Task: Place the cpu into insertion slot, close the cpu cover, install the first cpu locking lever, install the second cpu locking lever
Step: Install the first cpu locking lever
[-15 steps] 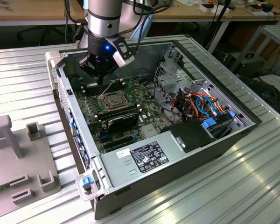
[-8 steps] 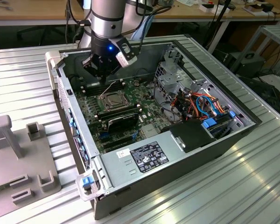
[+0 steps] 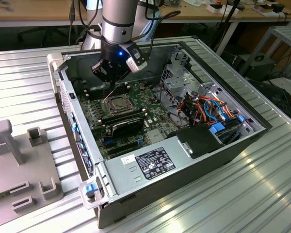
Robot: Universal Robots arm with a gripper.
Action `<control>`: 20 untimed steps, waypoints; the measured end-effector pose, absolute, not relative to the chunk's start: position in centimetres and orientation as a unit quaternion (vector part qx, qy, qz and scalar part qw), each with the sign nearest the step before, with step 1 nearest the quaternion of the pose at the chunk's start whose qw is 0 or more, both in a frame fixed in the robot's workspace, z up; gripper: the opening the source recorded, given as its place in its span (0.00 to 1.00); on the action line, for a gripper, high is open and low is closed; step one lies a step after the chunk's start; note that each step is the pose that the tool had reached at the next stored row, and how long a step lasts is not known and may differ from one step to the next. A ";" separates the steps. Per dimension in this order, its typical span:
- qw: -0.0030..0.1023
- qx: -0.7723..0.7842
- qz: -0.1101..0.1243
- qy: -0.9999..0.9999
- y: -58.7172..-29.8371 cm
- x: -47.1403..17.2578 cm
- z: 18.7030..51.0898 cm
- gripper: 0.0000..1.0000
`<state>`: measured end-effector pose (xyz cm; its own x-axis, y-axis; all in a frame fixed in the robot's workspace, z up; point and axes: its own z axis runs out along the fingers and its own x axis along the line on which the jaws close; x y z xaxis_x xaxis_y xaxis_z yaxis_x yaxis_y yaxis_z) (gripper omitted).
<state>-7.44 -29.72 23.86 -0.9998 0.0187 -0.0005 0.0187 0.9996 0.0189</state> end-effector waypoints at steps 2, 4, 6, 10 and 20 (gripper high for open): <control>0.000 0.009 0.009 1.000 -29.6 -7.3 23.8 0.11; 0.000 0.009 0.009 1.000 -29.6 -7.2 23.7 0.11; 0.000 0.009 0.009 1.000 -29.6 -7.1 23.6 0.11; 0.000 0.009 0.009 1.000 -29.6 -7.0 23.4 0.11; 0.000 0.009 0.008 1.000 -29.9 -6.8 22.9 0.11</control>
<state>-6.80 -29.86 22.86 -0.9998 0.0186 -0.0005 0.0186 0.9997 0.0152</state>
